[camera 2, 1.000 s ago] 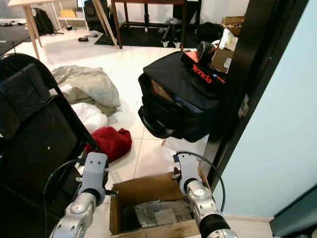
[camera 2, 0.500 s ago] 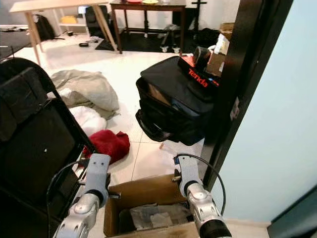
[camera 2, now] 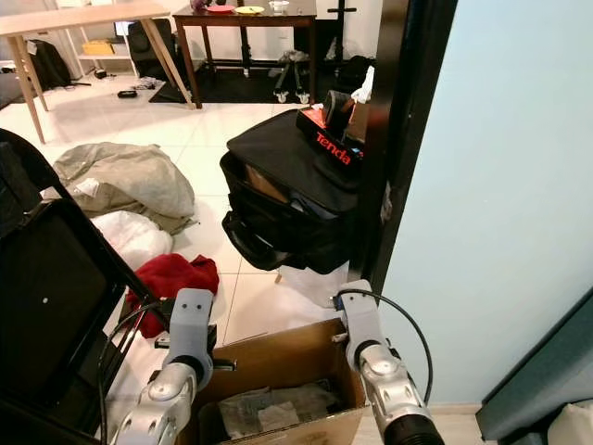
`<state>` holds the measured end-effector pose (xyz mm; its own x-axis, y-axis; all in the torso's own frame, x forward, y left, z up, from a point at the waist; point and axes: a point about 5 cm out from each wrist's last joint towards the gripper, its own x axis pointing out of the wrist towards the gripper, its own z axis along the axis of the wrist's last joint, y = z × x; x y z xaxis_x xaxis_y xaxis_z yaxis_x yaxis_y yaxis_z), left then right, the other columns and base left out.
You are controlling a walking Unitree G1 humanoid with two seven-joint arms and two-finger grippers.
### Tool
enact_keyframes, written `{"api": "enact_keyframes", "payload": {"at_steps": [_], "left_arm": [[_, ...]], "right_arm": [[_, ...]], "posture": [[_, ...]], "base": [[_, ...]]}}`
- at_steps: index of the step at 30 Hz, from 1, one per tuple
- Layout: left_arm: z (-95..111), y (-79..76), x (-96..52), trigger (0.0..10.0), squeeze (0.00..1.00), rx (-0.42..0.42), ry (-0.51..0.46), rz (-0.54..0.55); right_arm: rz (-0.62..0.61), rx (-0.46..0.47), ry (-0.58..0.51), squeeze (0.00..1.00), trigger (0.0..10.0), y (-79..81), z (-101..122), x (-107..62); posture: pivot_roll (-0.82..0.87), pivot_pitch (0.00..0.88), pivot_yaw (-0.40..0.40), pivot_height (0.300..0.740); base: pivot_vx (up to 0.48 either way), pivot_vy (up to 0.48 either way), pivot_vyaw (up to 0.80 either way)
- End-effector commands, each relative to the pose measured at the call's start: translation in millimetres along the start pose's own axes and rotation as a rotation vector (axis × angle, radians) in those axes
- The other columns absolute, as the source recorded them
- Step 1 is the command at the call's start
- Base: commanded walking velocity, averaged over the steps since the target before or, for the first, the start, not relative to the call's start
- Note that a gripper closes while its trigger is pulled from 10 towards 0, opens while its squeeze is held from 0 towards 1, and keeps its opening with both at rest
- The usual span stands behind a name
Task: Clean up the room
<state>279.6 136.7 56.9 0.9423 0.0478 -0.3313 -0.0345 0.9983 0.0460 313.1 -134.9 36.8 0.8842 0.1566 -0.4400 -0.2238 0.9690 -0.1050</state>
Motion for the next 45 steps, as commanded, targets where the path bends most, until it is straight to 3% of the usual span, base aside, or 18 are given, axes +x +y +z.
{"api": "enact_keyframes", "payload": {"at_steps": [1, 23, 30, 32, 45], "left_arm": [[-3, 4.3, -2.0, 10.0, 0.0, -0.002, 0.008, 0.012], [0, 3.5, -5.9, 10.0, 0.0, 0.037, -0.024, -0.034], [3, 5.6, -6.7, 10.0, 0.0, 0.022, -0.038, -0.044], [5, 5.5, -7.5, 10.0, 0.0, -0.015, -0.04, -0.047], [11, -2.2, -9.7, 10.0, 0.0, 0.053, -0.098, -0.121]], "right_arm": [[0.007, 0.009, 0.021, 0.0, 10.0, 2.1, -4, -1.2], [-0.026, 0.044, 0.077, 0.0, 10.0, -2.1, -15, -5.8], [-0.027, 0.049, 0.078, 0.0, 10.0, -3.0, -15, -7.8], [-0.038, 0.064, 0.085, 0.0, 10.0, -4.9, -16, -8.8], [-0.045, 0.069, 0.095, 0.0, 10.0, -6.4, -19, -12.5]], "posture": [[-0.06, 0.108, -0.018, 0.74], [-0.05, 0.091, -0.01, 0.74], [-0.05, 0.098, -0.002, 0.74], [-0.05, 0.098, -0.002, 0.74], [-0.06, 0.097, 0.008, 0.74]], "base": [[0.0, 0.0, -0.59], [0.0, 0.0, -0.8], [0.0, 0.0, -0.8], [0.0, 0.0, -0.8], [0.0, 0.0, -0.8]]}}
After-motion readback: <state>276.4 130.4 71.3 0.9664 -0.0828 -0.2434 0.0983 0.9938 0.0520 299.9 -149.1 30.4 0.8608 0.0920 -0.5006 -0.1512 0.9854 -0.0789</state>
